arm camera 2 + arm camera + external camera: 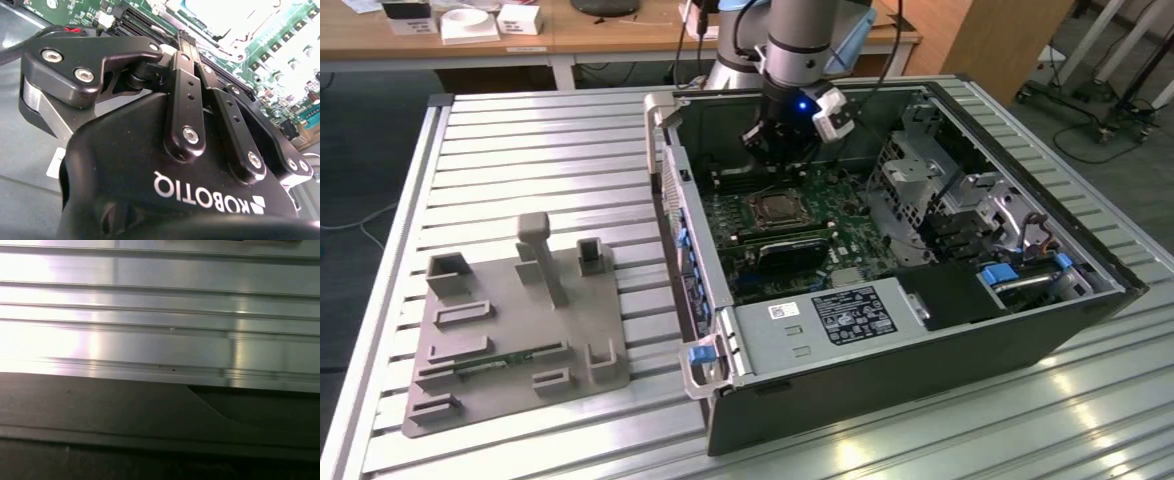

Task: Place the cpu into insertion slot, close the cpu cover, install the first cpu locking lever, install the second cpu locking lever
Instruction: 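Install the first cpu locking lever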

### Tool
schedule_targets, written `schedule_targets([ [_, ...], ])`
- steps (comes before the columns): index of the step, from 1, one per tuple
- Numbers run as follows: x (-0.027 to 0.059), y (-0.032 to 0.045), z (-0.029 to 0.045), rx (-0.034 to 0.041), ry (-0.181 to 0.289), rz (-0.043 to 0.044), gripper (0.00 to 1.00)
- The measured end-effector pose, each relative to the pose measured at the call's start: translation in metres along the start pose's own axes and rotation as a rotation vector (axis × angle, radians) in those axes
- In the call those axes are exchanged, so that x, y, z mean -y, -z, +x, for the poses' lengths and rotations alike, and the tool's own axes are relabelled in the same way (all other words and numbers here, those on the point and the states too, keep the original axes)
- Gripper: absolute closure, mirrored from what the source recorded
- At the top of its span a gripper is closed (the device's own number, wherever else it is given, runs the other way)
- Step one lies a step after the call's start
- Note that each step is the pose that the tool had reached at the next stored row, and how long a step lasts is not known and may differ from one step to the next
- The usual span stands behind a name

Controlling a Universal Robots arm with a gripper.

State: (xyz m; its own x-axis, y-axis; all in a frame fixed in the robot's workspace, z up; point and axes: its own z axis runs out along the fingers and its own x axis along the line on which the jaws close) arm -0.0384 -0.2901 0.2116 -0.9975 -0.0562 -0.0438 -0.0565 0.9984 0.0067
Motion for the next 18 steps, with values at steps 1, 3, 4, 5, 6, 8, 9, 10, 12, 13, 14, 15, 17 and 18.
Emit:
schedule_targets([
  [1,0.0,-0.0005,-0.0008,0.0004,0.0,0.0,0.9],
  [3,0.0001,-0.0013,-0.0021,0.0013,0.0,0.0001,0.9],
  [4,0.0001,-0.0018,-0.0027,0.0018,0.0,0.0001,0.9],
  [5,0.0002,-0.0021,-0.0033,0.0023,0.0,0.0001,0.9],
  [6,0.0002,-0.0025,-0.004,0.0028,0.0,0.0002,0.9],
  [8,0.0002,-0.003,-0.0052,0.0037,0.0,0.0006,0.9],
  [9,0.0001,-0.0032,-0.0056,0.0041,0.0,0.0008,0.9],
  [10,-0.0001,-0.0032,-0.0057,0.0042,0.0,0.0011,0.9],
  [12,-0.0008,-0.0035,-0.0062,0.0048,0.0,0.0007,0.9],
  [13,-0.001,-0.0037,-0.0064,0.005,0.0,0.0006,0.9],
  [14,-0.0013,-0.0039,-0.0065,0.0052,0.0,0.0005,0.9],
  [15,-0.0015,-0.004,-0.0066,0.0052,0.0,0.0003,0.9],
  [17,-0.0015,-0.0043,-0.0067,0.0051,0.0,0.0006,0.9],
  [18,-0.0015,-0.0044,-0.0068,0.0051,0.0,0.0006,0.9],
])
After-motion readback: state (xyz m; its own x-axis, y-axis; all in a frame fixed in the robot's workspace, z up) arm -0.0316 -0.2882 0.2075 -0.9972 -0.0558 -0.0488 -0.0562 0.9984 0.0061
